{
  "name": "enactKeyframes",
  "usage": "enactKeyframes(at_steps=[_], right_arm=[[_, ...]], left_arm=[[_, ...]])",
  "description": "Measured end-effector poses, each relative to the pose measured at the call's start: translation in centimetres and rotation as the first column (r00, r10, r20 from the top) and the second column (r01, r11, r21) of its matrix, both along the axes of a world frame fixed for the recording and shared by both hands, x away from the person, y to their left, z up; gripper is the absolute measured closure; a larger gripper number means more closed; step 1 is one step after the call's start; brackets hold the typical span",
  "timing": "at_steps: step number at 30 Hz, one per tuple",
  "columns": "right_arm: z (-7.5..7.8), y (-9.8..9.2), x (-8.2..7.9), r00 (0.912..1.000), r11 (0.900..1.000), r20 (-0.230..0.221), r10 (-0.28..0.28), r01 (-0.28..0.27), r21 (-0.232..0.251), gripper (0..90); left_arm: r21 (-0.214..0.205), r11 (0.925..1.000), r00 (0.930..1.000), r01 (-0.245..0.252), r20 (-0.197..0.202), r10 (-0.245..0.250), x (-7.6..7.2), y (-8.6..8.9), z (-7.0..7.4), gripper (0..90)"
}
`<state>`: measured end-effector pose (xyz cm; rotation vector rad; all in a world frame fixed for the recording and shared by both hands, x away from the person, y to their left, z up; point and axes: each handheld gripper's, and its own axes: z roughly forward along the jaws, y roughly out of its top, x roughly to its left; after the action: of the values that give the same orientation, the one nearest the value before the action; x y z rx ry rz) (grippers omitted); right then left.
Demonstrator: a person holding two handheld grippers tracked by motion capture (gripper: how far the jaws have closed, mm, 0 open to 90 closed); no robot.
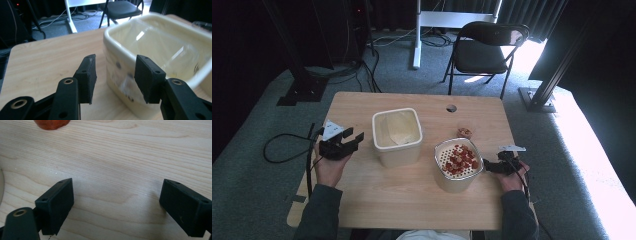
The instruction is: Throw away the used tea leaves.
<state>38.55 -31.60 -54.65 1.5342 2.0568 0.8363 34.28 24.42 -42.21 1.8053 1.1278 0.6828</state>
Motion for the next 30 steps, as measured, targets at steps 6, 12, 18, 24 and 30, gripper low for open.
enactKeyframes(at_steps=[6, 12, 18, 24, 30], right_arm=[[0.7, 0.1, 0.2, 0.9997, 0.9983, 0.013, 0.020, -0.021, 0.055, 11.2], [2.1, 1.0, 0.7, 0.9950, 0.9958, 0.070, 0.071, -0.074, 0.053, 11.3], [3.5, 2.3, 1.7, 0.9804, 0.9867, 0.146, 0.132, -0.144, 0.075, 11.6], [4.1, 3.7, 2.9, 0.9687, 0.9780, 0.182, 0.169, -0.188, 0.091, 12.9], [4.3, 4.0, 4.1, 0.9631, 0.9706, 0.211, 0.167, -0.199, 0.136, 13.5]], left_arm=[[0.018, 0.9995, 0.9989, 0.027, -0.039, -0.026, -1.2, 0.0, -2.8, 51.7], [0.028, 0.9996, 0.9978, 0.006, -0.066, -0.004, -1.9, 0.3, -5.0, 51.2], [0.034, 0.9992, 0.9963, 0.020, -0.084, -0.017, -2.1, 0.2, -6.8, 51.0], [0.036, 0.9976, 0.9950, 0.059, -0.083, -0.056, -1.9, -0.4, -8.1, 50.7], [0.053, 0.9964, 0.9935, 0.066, -0.096, -0.061, -1.7, -0.8, -8.7, 50.8]])
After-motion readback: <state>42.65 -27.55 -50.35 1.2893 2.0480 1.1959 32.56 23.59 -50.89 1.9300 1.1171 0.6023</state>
